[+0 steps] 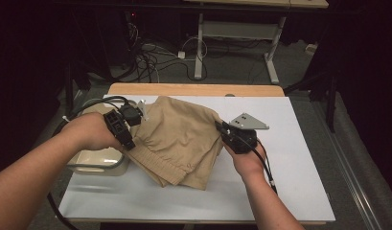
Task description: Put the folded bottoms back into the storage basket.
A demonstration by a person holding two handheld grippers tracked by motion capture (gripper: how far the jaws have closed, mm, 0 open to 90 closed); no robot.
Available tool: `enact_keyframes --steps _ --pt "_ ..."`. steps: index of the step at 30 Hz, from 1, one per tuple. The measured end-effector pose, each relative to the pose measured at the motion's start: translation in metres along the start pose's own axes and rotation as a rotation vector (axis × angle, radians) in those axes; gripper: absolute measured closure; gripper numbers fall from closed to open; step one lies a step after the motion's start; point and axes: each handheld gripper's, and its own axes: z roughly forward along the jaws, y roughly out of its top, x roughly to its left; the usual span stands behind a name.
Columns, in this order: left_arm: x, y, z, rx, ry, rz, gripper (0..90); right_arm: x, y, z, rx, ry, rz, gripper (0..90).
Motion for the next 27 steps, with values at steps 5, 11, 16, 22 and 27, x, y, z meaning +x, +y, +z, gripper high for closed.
enact_keyframes --steps 5,11,16,22,27 --pt "0.009 -0.013 -0.007 -0.001 0.012 -0.029 75.2 0.007 0.012 0.011 -0.014 0.019 -0.002 85.6" --pt "0.024 -0.034 -0.008 -0.018 0.043 -0.064 75.2 0.020 0.028 0.028 -0.023 0.044 -0.025 85.6" --pt "0.038 -0.050 -0.005 -0.034 0.056 -0.090 75.3 0.030 0.038 0.045 -0.025 0.064 -0.045 85.6" --pt "0.053 -0.068 -0.003 -0.045 0.066 -0.128 75.3 0.041 0.048 0.066 -0.026 0.082 -0.054 85.5" --pt "0.063 -0.078 -0.001 -0.044 0.075 -0.146 75.4 0.047 0.054 0.079 -0.026 0.096 -0.055 85.5"
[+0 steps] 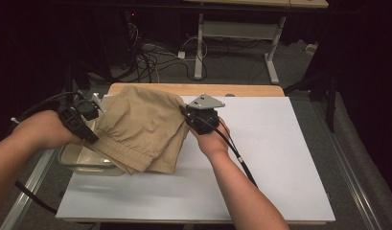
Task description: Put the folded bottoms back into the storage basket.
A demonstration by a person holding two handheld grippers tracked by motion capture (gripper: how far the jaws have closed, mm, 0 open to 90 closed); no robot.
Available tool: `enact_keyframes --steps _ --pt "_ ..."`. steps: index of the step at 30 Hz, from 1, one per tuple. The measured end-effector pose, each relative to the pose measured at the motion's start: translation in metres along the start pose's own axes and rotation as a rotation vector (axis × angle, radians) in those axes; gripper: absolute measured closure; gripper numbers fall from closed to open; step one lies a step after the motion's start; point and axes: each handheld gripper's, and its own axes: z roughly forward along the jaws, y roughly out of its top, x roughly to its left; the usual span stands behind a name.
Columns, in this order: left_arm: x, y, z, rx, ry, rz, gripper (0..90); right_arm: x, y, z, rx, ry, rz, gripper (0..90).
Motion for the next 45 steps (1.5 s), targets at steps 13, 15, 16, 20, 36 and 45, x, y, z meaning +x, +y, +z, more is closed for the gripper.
enact_keyframes --steps 13,15,16,20,36,45 --pt "0.036 -0.031 0.009 -0.030 0.002 -0.092 75.3 0.014 0.018 0.049 0.014 0.039 -0.003 85.5" --pt "0.038 -0.033 0.010 -0.030 0.001 -0.099 75.3 0.016 0.020 0.055 0.016 0.042 -0.004 85.4" --pt "0.040 -0.035 0.010 -0.032 0.002 -0.106 75.3 0.016 0.020 0.055 0.016 0.042 -0.004 85.4" --pt "0.047 -0.043 0.013 -0.027 -0.003 -0.127 75.2 0.022 0.024 0.072 0.018 0.056 -0.010 85.4" --pt "0.059 -0.075 0.024 0.021 0.007 -0.182 75.2 0.045 0.035 0.120 0.038 0.120 -0.026 85.2" --pt "0.059 -0.077 0.025 0.026 0.010 -0.185 75.2 0.047 0.035 0.130 0.060 0.118 -0.034 85.1"
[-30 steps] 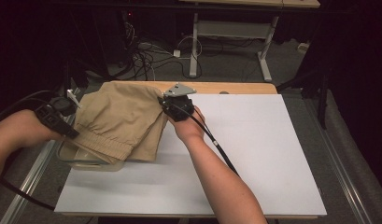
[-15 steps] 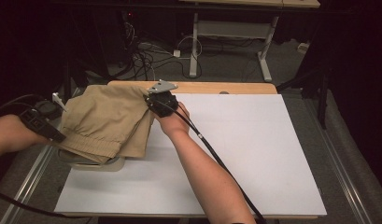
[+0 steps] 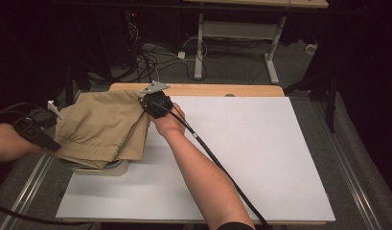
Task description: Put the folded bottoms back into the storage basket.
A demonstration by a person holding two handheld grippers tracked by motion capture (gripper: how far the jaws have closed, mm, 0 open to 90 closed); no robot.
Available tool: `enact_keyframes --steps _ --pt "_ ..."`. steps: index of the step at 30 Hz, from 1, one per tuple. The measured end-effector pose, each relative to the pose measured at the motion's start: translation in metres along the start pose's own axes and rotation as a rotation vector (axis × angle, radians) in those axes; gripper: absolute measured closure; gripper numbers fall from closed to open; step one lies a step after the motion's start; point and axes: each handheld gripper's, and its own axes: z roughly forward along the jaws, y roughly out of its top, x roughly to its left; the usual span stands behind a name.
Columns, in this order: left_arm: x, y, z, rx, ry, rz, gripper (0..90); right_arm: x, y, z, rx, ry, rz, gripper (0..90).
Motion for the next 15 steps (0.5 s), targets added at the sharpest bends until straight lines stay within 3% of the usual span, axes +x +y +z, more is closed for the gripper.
enact_keyframes --steps 6,9,15 --pt "-0.001 -0.001 0.000 0.006 -0.006 0.005 75.2 -0.001 -0.003 0.007 0.016 -0.005 -0.002 85.1" --pt "-0.001 -0.002 0.003 0.017 -0.012 0.008 75.2 0.002 -0.007 0.015 0.054 -0.012 -0.041 84.9" --pt "-0.003 -0.006 0.007 0.020 -0.022 0.019 75.1 0.003 -0.009 0.021 0.058 -0.008 -0.020 84.9"
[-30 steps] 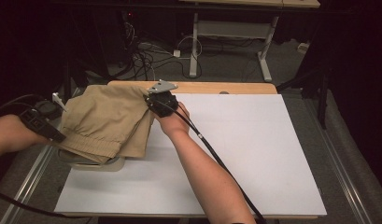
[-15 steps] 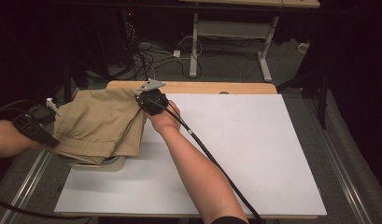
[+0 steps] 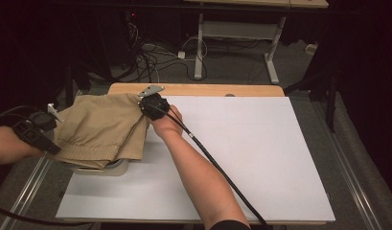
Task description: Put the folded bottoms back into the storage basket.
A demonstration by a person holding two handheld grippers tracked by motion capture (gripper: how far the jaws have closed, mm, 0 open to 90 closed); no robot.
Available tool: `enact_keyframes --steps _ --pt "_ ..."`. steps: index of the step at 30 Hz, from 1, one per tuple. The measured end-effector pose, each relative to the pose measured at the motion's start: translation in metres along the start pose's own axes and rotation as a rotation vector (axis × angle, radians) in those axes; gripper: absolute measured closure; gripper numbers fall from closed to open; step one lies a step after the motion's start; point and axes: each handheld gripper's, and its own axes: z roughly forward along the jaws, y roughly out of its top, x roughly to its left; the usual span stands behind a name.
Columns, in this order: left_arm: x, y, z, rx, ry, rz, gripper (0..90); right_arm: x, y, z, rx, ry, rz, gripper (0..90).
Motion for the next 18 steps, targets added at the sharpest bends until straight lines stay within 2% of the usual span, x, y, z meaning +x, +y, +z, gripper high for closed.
enact_keyframes --steps 7,9,12,14,16,18 --pt "-0.005 0.001 0.008 -0.018 -0.012 0.002 74.7 -0.005 0.007 0.007 0.012 -0.009 -0.021 83.9" --pt "-0.006 0.001 0.008 -0.022 -0.007 0.005 74.5 -0.007 0.007 0.009 0.013 -0.009 -0.015 83.9" --pt "-0.006 0.004 0.011 -0.034 0.021 -0.001 74.1 -0.011 0.002 0.017 0.026 -0.003 0.028 83.8" --pt "-0.005 0.005 0.013 -0.025 0.015 -0.003 73.6 -0.012 -0.001 0.019 0.033 -0.001 0.031 83.1" --pt "-0.006 0.006 0.016 -0.019 0.003 0.001 72.8 -0.013 -0.004 0.021 0.047 0.006 0.040 79.7" --pt "-0.005 0.005 0.018 -0.027 0.008 -0.007 67.1 -0.018 -0.006 0.019 0.058 0.024 0.050 68.9"
